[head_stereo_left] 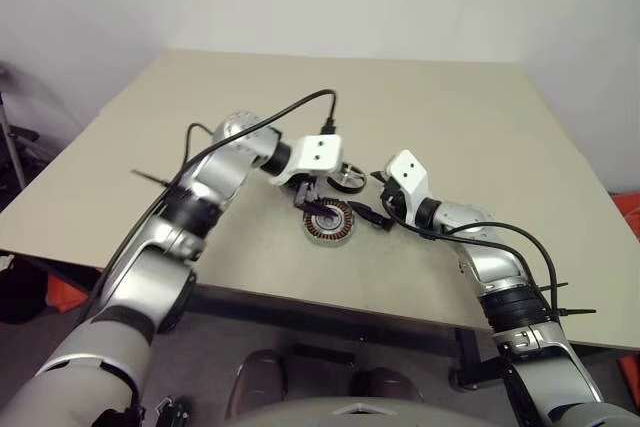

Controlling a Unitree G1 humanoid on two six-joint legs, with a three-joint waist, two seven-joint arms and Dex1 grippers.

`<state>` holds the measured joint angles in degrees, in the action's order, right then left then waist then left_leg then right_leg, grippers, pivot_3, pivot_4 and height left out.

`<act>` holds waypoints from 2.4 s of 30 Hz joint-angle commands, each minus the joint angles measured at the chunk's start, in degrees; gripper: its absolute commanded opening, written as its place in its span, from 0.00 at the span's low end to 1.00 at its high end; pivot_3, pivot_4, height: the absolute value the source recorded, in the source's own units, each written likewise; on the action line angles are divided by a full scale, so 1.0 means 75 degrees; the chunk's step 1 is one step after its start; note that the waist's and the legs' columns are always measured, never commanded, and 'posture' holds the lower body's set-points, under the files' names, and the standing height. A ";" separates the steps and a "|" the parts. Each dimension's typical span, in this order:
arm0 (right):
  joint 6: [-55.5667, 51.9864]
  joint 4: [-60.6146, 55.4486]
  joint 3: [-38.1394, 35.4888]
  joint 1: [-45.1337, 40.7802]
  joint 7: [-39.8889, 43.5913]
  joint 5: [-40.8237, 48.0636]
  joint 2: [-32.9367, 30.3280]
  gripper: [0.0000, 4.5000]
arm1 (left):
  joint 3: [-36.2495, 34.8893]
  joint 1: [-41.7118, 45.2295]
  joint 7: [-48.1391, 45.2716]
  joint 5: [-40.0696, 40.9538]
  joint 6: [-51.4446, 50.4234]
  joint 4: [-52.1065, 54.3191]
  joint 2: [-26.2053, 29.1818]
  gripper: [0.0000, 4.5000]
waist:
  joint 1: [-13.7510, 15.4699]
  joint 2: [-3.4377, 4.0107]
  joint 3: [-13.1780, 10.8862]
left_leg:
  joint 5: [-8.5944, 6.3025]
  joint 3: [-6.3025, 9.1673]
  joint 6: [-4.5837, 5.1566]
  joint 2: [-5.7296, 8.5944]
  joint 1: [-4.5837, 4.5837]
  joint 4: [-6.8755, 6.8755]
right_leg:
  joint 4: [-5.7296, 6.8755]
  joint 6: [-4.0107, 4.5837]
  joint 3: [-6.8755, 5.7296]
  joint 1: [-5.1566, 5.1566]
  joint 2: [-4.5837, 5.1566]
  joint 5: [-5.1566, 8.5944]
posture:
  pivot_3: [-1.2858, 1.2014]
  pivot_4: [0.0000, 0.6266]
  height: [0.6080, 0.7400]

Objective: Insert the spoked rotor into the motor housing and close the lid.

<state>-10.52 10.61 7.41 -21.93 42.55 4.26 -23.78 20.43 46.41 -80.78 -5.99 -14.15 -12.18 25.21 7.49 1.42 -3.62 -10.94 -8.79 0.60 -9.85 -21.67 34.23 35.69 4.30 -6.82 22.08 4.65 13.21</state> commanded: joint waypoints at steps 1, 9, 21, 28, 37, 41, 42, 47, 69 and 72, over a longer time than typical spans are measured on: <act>0.0052 -0.0123 -0.0086 -0.0163 0.0052 0.0063 -0.0069 0.98 | -0.0313 -0.0540 0.0122 0.0379 -0.0831 0.1114 0.0438 0.99 | -0.0039 -0.0001 -0.0002 | 0.0003 0.0001 -0.0004 -0.0003 -0.0004 -0.0001 | 0.0000 0.0001 0.0000 0.0002 -0.0005 0.0001 | 0.52 0.00 1.00; -0.0153 -0.0351 -0.0199 0.0121 0.0194 0.0139 -0.0342 0.98 | -0.2252 -0.1217 0.2381 0.1696 -0.3399 0.2208 -0.0051 0.99 | -0.0026 -0.0004 -0.0003 | 0.0004 0.0006 -0.0005 0.0003 0.0014 0.0009 | -0.0002 -0.0003 0.0001 -0.0028 -0.0002 -0.0001 | 0.52 0.00 1.00; -0.1257 -0.1408 -0.1084 0.1303 0.0531 0.1073 -0.1083 0.98 | -0.4156 -0.3622 0.4303 0.2880 -0.4981 0.3443 0.0571 0.99 | -0.0097 -0.0003 -0.0001 | -0.0009 0.0006 0.0013 -0.0001 0.0015 0.0002 | -0.0043 -0.0040 0.0002 -0.0038 -0.0015 0.0019 | 0.52 0.00 1.00; -0.1656 -0.1858 -0.1060 0.1610 0.0590 0.1316 -0.1035 0.98 | -0.3334 -0.4883 0.4569 0.2446 -0.4157 0.3310 0.1121 0.99 | -0.0046 -0.0004 -0.0002 | -0.0011 0.0011 0.0011 -0.0002 0.0097 -0.0004 | -0.0064 -0.0065 0.0002 -0.0129 -0.0016 0.0033 | 0.52 0.00 1.00; -0.1176 -0.0861 -0.0451 0.0946 0.0170 0.0749 -0.0376 0.98 | -0.3231 -0.4160 0.5261 0.2942 -0.4324 0.3262 0.0397 0.99 | -0.0108 -0.0006 -0.0002 | -0.0007 0.0012 0.0004 -0.0007 0.0157 -0.0017 | -0.0130 -0.0088 0.0009 -0.0192 -0.0031 0.0021 | 0.52 0.00 1.00; -0.1022 -0.0653 -0.0323 0.0712 0.0154 0.0684 -0.0256 0.98 | -0.3144 -0.4127 0.5375 0.3029 -0.4322 0.3354 0.0377 0.99 | -0.0183 -0.0007 -0.0001 | -0.0012 0.0012 0.0009 -0.0005 0.0136 -0.0025 | -0.0122 -0.0083 0.0011 -0.0173 -0.0031 0.0018 | 0.52 0.00 1.00; -0.1021 -0.0635 -0.0324 0.0687 0.0159 0.0682 -0.0248 0.98 | -0.3141 -0.4125 0.5403 0.3051 -0.4316 0.3367 0.0385 0.99 | -0.0192 -0.0007 -0.0001 | -0.0013 0.0012 0.0011 -0.0004 0.0120 -0.0026 | -0.0117 -0.0080 0.0011 -0.0158 -0.0031 0.0016 | 0.52 0.00 1.00; -0.0994 -0.0670 -0.0371 0.0838 0.0298 0.0680 -0.0415 0.94 | -0.3163 -0.4165 0.5493 0.3126 -0.4253 0.3375 0.0512 1.00 | -0.0225 -0.0006 0.0000 | -0.0028 0.0012 0.0022 -0.0003 0.0064 -0.0027 | -0.0119 -0.0029 0.0010 -0.0121 -0.0033 -0.0010 | 0.52 0.00 1.00; -0.1151 -0.0806 -0.0108 0.0925 0.0375 0.0593 -0.0418 0.84 | -0.3039 -0.4070 0.5578 0.3144 -0.4134 0.3213 0.0647 1.00 | -0.0260 -0.0006 0.0000 | -0.0027 0.0013 0.0014 -0.0003 0.0090 -0.0023 | -0.0119 -0.0048 0.0012 -0.0140 -0.0033 -0.0002 | 0.52 0.00 1.00; -0.1147 -0.0803 -0.0101 0.0944 0.0422 0.0617 -0.0459 0.84 | -0.3058 -0.4103 0.5590 0.3136 -0.4122 0.3213 0.0667 1.00 | -0.0260 -0.0006 0.0000 | -0.0027 0.0013 0.0015 -0.0004 0.0090 -0.0022 | -0.0119 -0.0049 0.0012 -0.0141 -0.0033 -0.0001 | 0.52 0.00 1.00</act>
<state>-20.18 5.53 7.24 -13.94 45.38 8.80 -26.73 -1.88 15.09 -39.05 16.84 -46.14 10.53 29.37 5.54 1.38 -3.62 -11.14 -8.70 0.70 -9.88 -21.00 34.06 34.79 3.91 -6.74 21.03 4.41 13.21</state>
